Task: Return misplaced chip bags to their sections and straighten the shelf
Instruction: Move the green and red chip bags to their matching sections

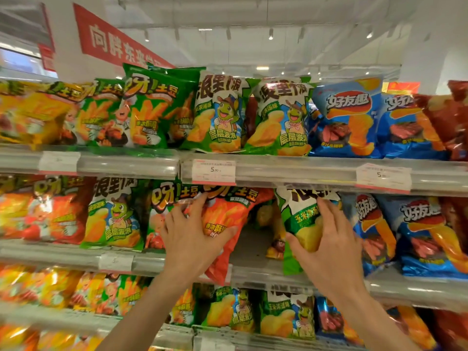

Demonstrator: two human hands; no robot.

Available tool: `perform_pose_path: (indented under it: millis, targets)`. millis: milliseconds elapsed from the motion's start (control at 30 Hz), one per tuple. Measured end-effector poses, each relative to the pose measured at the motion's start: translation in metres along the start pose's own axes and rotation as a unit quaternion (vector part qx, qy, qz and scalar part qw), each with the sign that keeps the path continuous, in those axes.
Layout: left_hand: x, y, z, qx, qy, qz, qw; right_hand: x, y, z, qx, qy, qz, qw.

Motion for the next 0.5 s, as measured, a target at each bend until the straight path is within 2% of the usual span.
perform_pose_path:
  millis: [100, 233, 500]
  targets:
    - [0.022, 0.001, -0.027, -0.028, 0.022, -0.002, 0.999, 0.019, 0.0, 0.016, -0.007, 0.005, -0.008, 1.0]
    - [0.045, -0.004, -0.052, -0.053, 0.051, 0.04, 0.997, 0.051, -0.003, 0.043, 0.0, 0.002, -0.017, 1.0]
    - [0.085, -0.011, -0.088, -0.06, 0.067, 0.189, 0.978, 0.084, -0.005, 0.091, -0.012, 0.025, -0.003, 1.0]
Point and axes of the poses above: each hand's wrist, its own y-axis towards the middle knuckle, its own z-axis out of the palm, x = y × z, the point moved 6 cm from there along y, towards the middle knuckle, and after that the axes turned 15 degrees about -x, right-handed, at the moved point
